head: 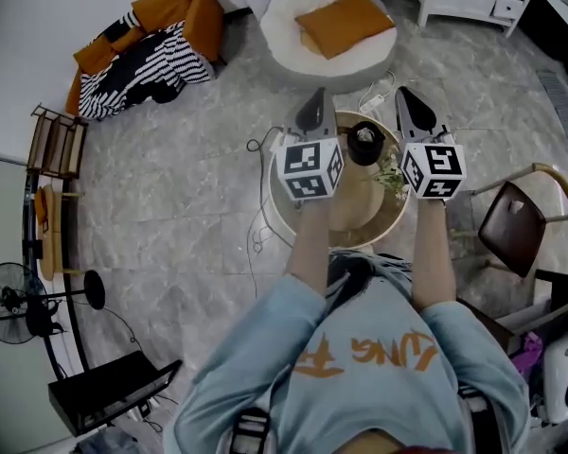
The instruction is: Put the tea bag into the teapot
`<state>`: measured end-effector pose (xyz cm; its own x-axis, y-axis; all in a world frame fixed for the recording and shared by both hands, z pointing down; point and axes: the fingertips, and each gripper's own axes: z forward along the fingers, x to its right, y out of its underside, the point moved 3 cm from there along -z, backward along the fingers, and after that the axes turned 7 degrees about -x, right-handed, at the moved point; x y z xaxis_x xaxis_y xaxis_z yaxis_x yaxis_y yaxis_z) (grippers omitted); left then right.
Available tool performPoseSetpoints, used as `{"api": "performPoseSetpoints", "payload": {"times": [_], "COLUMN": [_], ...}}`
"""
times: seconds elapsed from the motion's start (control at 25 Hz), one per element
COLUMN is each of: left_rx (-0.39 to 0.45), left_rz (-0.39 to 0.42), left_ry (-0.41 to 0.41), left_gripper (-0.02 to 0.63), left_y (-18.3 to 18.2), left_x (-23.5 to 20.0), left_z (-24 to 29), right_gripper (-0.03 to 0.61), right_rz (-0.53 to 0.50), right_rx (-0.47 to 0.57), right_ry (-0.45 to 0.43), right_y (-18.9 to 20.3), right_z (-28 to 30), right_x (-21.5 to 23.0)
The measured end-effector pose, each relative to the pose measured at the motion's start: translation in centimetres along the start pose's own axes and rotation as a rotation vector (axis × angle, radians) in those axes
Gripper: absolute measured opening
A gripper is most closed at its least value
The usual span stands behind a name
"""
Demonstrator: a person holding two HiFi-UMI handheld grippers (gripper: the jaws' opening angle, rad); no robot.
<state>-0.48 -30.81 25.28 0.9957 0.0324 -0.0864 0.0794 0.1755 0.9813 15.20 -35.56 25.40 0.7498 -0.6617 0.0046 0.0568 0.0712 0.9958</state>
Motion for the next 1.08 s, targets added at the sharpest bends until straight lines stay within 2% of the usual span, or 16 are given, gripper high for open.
{"api": "performPoseSetpoints", "payload": {"times": [0.16, 0.44, 0.72, 0.8, 0.96, 1.08], "left_rx": [0.025, 0.046, 0.012, 0.005, 0.02, 0.03], "left_rz": [0.026, -0.003, 0.01, 0.038, 0.166, 0.224], "left_ry": [-0.015, 0.001, -0.037, -0.045, -0.082, -0.093], "left_gripper": [0.025, 0.025, 0.025, 0.025, 0.025, 0.025], "left_y": [-1.5, -1.8, -1.3, -1.2, -1.0, -0.8], "left_x": [0.3, 0.3, -0.1, 0.1, 0.9, 1.3], "left_z": [0.3, 0.5, 1.3, 1.4, 1.6, 1.8], "right_gripper": [0.012, 0.012, 0.012, 0.012, 0.012, 0.012], "right_rz": [-0.008, -0.008, -0.01, -0.009, -0.002, 0.004], "right_rx": [0.039, 0.052, 0.035, 0.027, 0.016, 0.01], "right_ry": [0.008, 0.01, 0.005, 0.008, 0.012, 0.02], "right_y": [-1.4, -1.7, -1.3, -1.2, -0.6, -0.3], "right_z": [-0.1, -0.2, 0.6, 0.5, 0.5, 0.7], "right_x": [0.5, 1.1, 1.2, 1.4, 2.1, 2.5]}}
